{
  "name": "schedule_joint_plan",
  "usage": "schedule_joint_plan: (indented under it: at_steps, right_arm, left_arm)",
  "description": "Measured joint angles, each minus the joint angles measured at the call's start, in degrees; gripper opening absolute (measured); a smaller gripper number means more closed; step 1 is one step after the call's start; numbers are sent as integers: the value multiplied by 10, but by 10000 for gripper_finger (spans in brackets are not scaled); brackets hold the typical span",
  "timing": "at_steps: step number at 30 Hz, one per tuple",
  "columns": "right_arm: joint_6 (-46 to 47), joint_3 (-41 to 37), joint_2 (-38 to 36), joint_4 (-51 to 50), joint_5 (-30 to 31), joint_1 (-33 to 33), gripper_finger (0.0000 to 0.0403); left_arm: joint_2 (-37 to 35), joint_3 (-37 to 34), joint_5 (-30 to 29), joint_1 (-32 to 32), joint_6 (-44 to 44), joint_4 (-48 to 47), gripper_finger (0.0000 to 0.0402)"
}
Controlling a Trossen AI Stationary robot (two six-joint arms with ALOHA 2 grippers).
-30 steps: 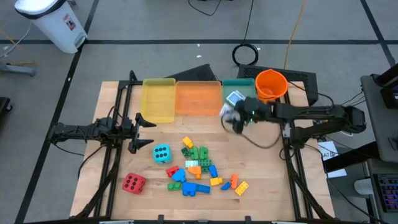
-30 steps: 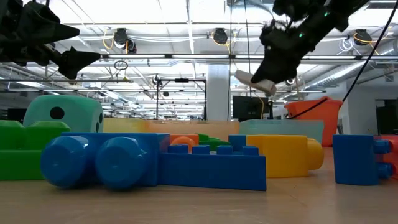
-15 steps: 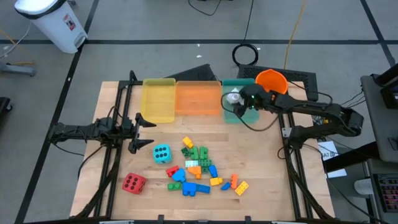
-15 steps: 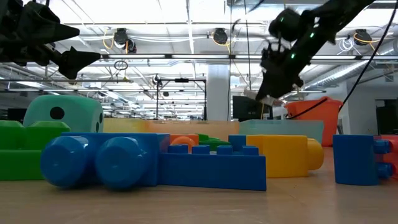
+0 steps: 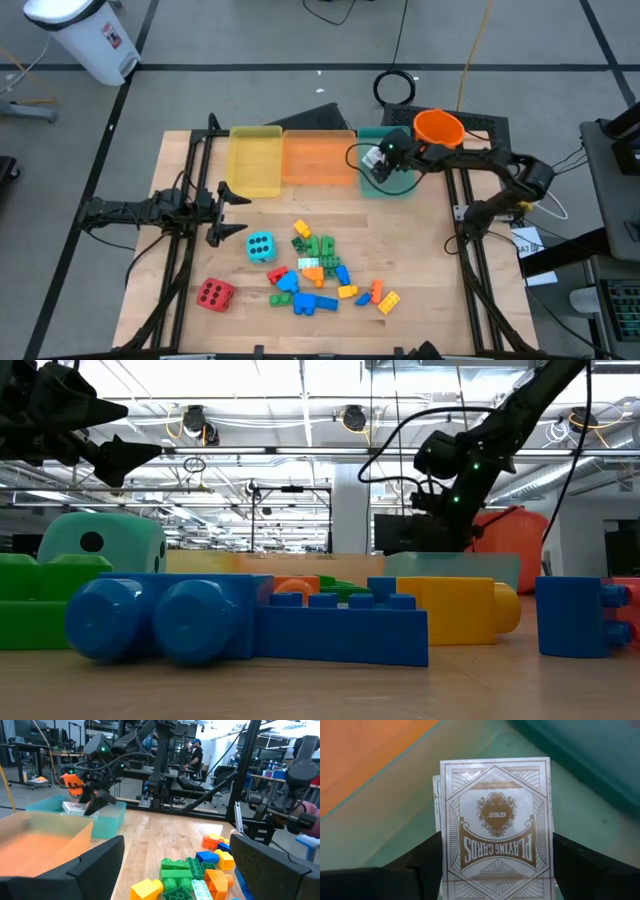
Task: Pick & Place Toys
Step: Put the brown game card into the green bin, then put the blue dice into the yellow bin
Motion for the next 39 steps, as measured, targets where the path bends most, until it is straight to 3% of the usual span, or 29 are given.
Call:
schedule_joint_plan:
  at_steps: [12,19,24,31,39]
  right_arm:
    - [-34,0,-10,12,0,5,341]
    - [-34,-1,-23,8,-1,7,341]
    - [-35,-1,-98,-18,-1,31,332]
    - [-32,-1,-260,-110,-1,150,311]
    - [8,-36,-412,-120,1,372,245]
  left_arm:
    - [0,0,0,0,0,0,365]
    - [0,0,0,0,0,0,365]
    - [0,0,0,0,0,0,365]
    - [0,0,0,0,0,0,365]
    - [0,0,0,0,0,0,365]
